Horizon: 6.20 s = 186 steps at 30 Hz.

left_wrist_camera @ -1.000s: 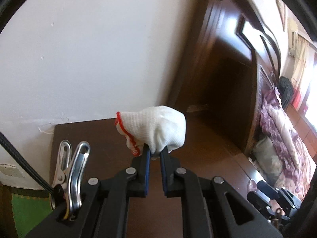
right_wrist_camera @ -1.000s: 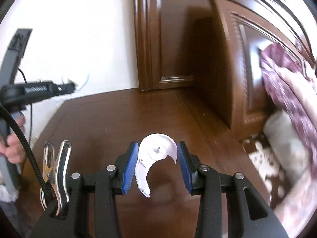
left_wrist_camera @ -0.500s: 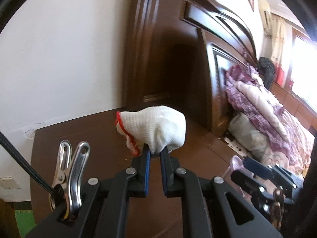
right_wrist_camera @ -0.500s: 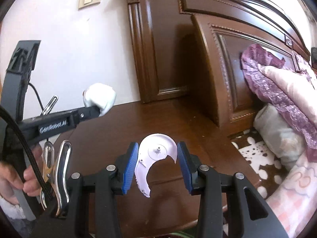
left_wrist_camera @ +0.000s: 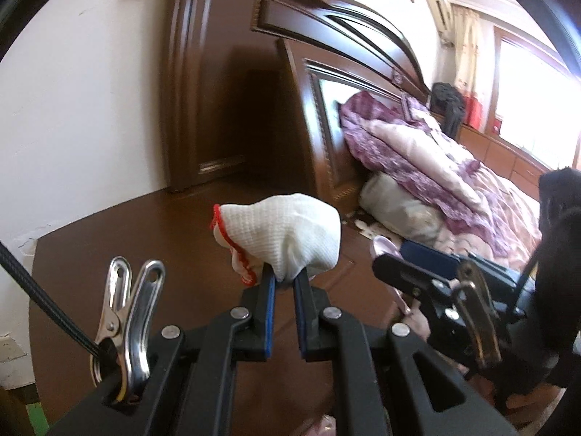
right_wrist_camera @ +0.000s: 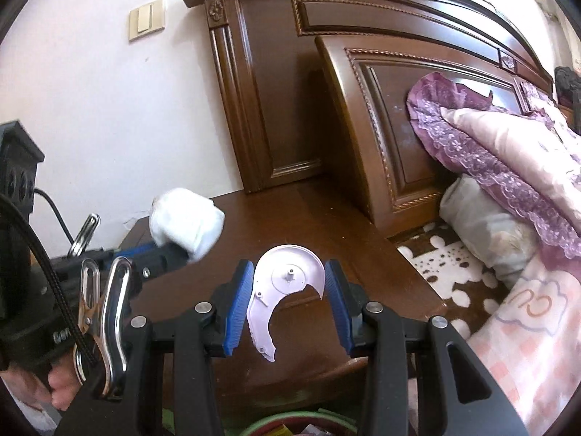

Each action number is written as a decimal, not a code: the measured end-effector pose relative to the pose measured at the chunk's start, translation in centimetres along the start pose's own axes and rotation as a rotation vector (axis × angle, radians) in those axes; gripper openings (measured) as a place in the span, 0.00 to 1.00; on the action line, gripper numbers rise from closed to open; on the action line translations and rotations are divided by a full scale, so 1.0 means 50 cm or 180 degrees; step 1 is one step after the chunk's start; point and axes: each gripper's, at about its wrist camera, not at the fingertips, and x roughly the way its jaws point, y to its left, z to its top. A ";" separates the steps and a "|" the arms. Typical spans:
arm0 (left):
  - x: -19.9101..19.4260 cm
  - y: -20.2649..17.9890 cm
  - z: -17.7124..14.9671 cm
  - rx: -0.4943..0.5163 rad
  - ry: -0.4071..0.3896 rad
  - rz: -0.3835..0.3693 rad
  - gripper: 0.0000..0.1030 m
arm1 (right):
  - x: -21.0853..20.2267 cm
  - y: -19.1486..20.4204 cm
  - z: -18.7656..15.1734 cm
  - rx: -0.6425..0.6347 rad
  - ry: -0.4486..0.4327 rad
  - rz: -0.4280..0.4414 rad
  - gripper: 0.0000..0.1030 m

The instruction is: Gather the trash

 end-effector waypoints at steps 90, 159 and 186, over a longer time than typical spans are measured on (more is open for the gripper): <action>0.224 -0.138 -0.525 0.0724 0.2093 -0.0470 0.11 | 0.128 -0.127 -0.573 0.0133 0.2469 -0.0020 0.40; -0.300 -0.069 -0.348 -0.0024 0.0155 0.0139 0.91 | -0.357 0.160 -0.412 0.0015 0.0247 -0.0637 0.81; -0.255 -0.063 -0.377 -0.0036 0.0344 0.0118 0.92 | -0.308 0.140 -0.455 0.0202 0.0370 -0.0712 0.81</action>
